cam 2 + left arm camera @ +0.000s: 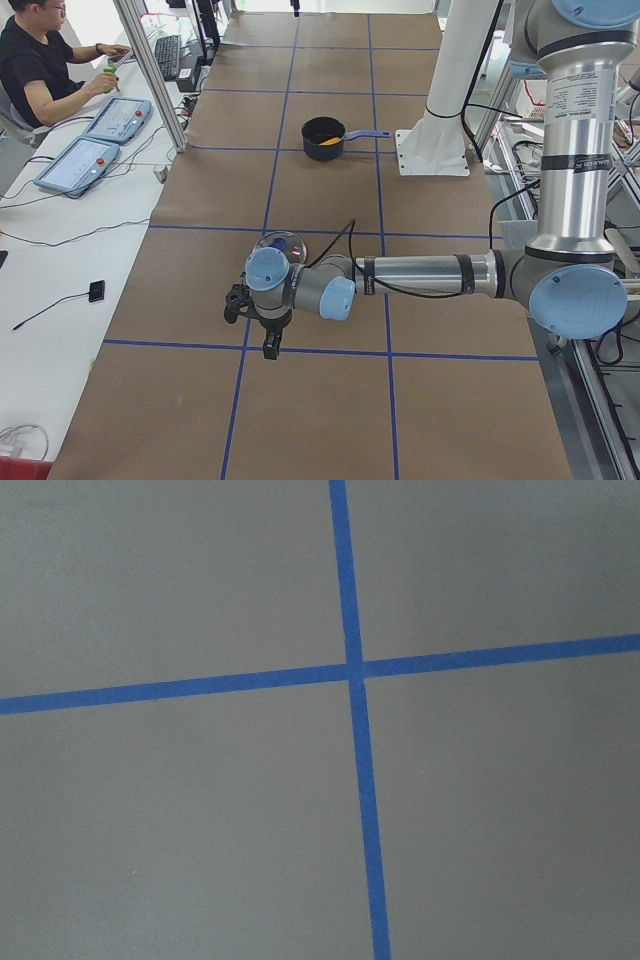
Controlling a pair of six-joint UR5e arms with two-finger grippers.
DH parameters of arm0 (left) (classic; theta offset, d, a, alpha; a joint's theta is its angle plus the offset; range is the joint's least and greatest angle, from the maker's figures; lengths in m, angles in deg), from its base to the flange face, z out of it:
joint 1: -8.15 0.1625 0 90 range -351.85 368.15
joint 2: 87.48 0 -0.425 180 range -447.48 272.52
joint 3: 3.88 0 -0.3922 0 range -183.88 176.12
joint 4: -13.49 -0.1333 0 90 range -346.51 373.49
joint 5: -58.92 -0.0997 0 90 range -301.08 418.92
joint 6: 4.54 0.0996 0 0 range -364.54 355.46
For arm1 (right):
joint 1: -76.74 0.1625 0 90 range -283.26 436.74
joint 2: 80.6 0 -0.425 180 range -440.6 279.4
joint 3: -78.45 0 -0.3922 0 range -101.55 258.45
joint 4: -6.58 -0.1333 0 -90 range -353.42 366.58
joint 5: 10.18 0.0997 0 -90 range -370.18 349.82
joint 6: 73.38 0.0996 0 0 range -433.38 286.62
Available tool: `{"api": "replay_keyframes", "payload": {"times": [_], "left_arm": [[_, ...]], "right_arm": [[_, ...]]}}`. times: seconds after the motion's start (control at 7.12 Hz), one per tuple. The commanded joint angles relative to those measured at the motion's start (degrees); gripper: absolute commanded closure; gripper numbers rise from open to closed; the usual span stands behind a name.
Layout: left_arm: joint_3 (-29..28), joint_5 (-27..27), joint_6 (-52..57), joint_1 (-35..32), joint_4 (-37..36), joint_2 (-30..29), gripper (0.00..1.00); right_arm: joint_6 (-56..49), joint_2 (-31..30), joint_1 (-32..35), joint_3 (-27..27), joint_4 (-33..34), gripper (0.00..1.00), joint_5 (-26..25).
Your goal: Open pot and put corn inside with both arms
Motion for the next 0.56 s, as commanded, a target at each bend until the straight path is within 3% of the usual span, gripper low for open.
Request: {"api": "replay_keyframes", "payload": {"times": [0.0, 0.42], "left_arm": [[0.2, 0.0, -0.1, -0.1, -1.0, -0.8, 0.01], [0.7, 0.1, 0.0, -0.3, -1.1, -0.3, 0.01]], "right_arm": [[-1.7, -11.4, 4.4, 1.0, -7.6, 0.0, 6.6], [-1.7, -13.0, 5.6, 0.4, -7.7, 0.0, 6.3]]}}
